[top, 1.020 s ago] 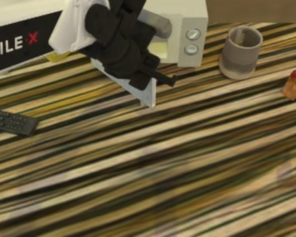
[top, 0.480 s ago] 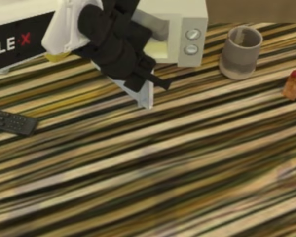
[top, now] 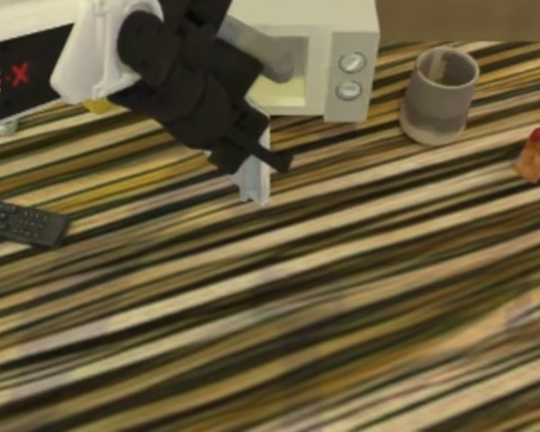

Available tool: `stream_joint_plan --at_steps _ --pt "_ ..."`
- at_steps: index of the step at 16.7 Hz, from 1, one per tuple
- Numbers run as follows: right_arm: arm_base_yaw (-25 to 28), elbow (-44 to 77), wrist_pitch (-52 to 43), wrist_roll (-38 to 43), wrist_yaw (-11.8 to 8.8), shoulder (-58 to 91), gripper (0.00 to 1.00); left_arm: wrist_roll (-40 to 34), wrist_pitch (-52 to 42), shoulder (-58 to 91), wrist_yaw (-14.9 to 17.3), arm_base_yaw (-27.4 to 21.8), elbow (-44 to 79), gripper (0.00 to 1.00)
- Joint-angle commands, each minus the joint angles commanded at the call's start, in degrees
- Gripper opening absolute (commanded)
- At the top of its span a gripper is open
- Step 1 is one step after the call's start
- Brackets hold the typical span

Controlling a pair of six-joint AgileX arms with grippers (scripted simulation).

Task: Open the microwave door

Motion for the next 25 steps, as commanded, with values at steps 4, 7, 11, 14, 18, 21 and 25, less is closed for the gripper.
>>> stream_joint_plan --at_steps 4,7,11,14,18,21,25 --pt "0.0 0.0 0.0 0.0 0.0 0.0 1.0 0.0 0.0 0.0 0.0 0.0 0.0 0.0" --pt "0.0 0.0 0.0 0.0 0.0 0.0 1.0 0.0 0.0 0.0 0.0 0.0 0.0 0.0" --pt "0.0 0.0 0.0 0.0 0.0 0.0 1.0 0.0 0.0 0.0 0.0 0.0 0.0 0.0" --pt "0.0 0.0 0.0 0.0 0.0 0.0 1.0 0.0 0.0 0.0 0.0 0.0 0.0 0.0" --pt "0.0 0.0 0.0 0.0 0.0 0.0 1.0 0.0 0.0 0.0 0.0 0.0 0.0 0.0" --pt "0.0 0.0 0.0 0.0 0.0 0.0 1.0 0.0 0.0 0.0 0.0 0.0 0.0 0.0" --pt "0.0 0.0 0.0 0.0 0.0 0.0 1.0 1.73 -0.2 -0.43 1.29 0.49 -0.73 0.0"
